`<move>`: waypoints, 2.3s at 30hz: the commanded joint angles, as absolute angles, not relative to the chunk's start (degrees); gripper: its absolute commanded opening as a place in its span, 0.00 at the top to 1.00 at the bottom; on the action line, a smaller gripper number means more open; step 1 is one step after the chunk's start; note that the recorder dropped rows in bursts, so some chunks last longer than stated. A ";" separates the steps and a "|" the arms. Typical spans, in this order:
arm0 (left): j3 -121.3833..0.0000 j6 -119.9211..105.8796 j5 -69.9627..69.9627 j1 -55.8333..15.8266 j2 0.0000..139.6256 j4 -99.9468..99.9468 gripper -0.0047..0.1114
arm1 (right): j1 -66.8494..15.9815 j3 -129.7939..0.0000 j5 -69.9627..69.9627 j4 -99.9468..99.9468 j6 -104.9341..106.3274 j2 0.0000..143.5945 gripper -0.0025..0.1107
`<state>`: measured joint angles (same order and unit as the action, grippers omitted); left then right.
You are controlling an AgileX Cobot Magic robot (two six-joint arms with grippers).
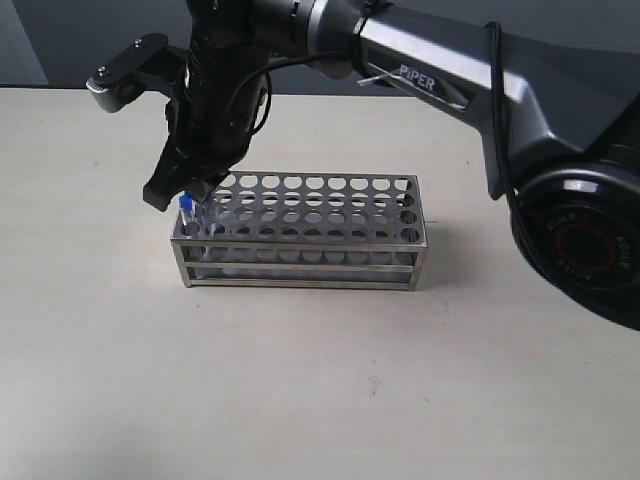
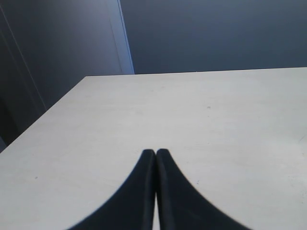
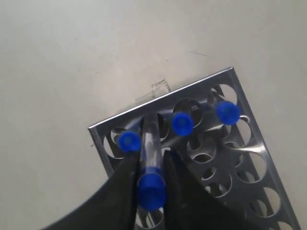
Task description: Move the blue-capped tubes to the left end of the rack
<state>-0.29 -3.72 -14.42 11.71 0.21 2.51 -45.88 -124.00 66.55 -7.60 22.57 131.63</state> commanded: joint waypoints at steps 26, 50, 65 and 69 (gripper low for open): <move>0.00 -3.51 -13.74 11.26 0.00 2.58 0.96 | -45.78 -124.40 63.22 -8.17 19.81 132.56 0.60; 0.00 -3.51 -13.74 11.26 0.00 2.58 0.96 | -45.78 -124.40 69.96 -7.38 19.45 117.35 0.63; 0.00 -3.51 -13.74 11.26 0.00 2.58 0.96 | -45.68 -124.24 69.96 1.32 15.63 97.28 0.98; 0.00 -3.51 -13.74 11.26 0.00 2.58 0.96 | -45.68 -124.24 69.96 5.45 14.68 93.34 0.98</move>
<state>-0.29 -3.72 -14.42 11.71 0.21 2.51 -45.88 -124.00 69.75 1.97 15.56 96.09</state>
